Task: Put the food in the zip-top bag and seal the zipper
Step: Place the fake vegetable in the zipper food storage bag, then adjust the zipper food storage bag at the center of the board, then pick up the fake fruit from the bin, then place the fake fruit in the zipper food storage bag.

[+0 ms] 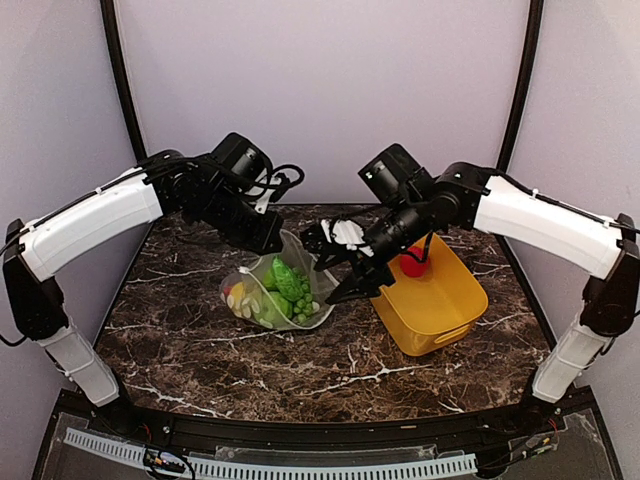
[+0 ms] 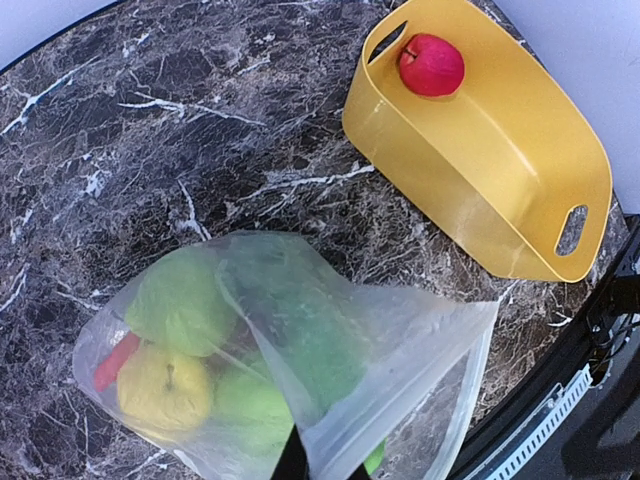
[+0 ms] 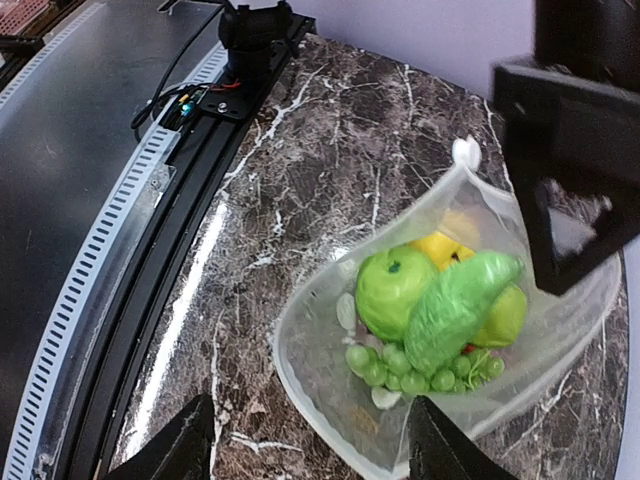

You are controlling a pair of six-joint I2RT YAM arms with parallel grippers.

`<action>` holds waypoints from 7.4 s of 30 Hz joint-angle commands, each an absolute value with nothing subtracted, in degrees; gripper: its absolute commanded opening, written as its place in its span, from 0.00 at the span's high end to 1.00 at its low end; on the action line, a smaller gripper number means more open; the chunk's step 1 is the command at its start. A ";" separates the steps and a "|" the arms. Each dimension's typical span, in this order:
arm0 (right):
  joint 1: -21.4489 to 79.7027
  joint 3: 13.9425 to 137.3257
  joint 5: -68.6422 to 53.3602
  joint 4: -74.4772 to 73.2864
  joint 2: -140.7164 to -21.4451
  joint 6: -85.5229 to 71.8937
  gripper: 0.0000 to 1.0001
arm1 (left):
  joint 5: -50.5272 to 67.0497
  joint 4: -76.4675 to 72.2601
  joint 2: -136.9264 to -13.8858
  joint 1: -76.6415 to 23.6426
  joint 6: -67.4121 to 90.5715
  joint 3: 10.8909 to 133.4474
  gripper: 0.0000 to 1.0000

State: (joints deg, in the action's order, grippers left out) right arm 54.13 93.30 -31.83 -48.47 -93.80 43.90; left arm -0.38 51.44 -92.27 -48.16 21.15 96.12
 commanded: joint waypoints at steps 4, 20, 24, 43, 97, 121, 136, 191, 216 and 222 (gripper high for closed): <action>61.64 89.82 -25.33 -46.75 -97.55 45.42 0.35 | -3.02 54.49 -91.75 -48.34 21.26 95.55 0.96; 64.07 88.11 -5.88 -40.40 -105.99 45.65 0.46 | -2.26 53.51 -91.82 -48.24 14.19 94.38 0.96; 64.10 89.73 -3.94 -40.03 -105.76 44.72 0.85 | -1.21 54.31 -92.78 -48.32 13.81 95.17 0.91; 65.48 98.61 -8.16 -42.96 -102.01 44.47 1.00 | -7.84 62.20 -86.10 -48.33 16.88 92.38 0.87; 33.72 87.09 -32.98 -46.92 -85.22 35.38 0.47 | -7.73 53.56 -84.09 -48.34 14.53 85.93 0.99; 23.91 95.23 -2.37 -46.39 -109.19 31.64 0.34 | -3.61 48.33 -80.58 -48.34 13.41 80.51 0.99; 23.91 92.26 2.94 -43.63 -113.32 31.62 0.33 | -2.73 46.70 -80.66 -48.33 13.62 79.19 0.99; 29.56 97.01 -23.03 -53.23 -96.74 27.53 0.54 | -4.09 45.19 -80.43 -48.30 16.79 76.73 0.99; 61.61 106.89 -37.35 -46.76 -97.29 30.98 0.50 | -5.73 46.54 -78.18 -48.32 22.15 78.12 0.99; 67.12 105.25 -27.24 -43.51 -100.98 36.95 0.50 | -5.07 46.66 -77.56 -48.34 22.18 78.41 0.99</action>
State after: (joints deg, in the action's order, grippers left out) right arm 64.58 106.24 -35.88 -47.16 -99.09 32.29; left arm -5.19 45.04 -79.59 -48.18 21.67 76.90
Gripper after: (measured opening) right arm 0.564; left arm 0.010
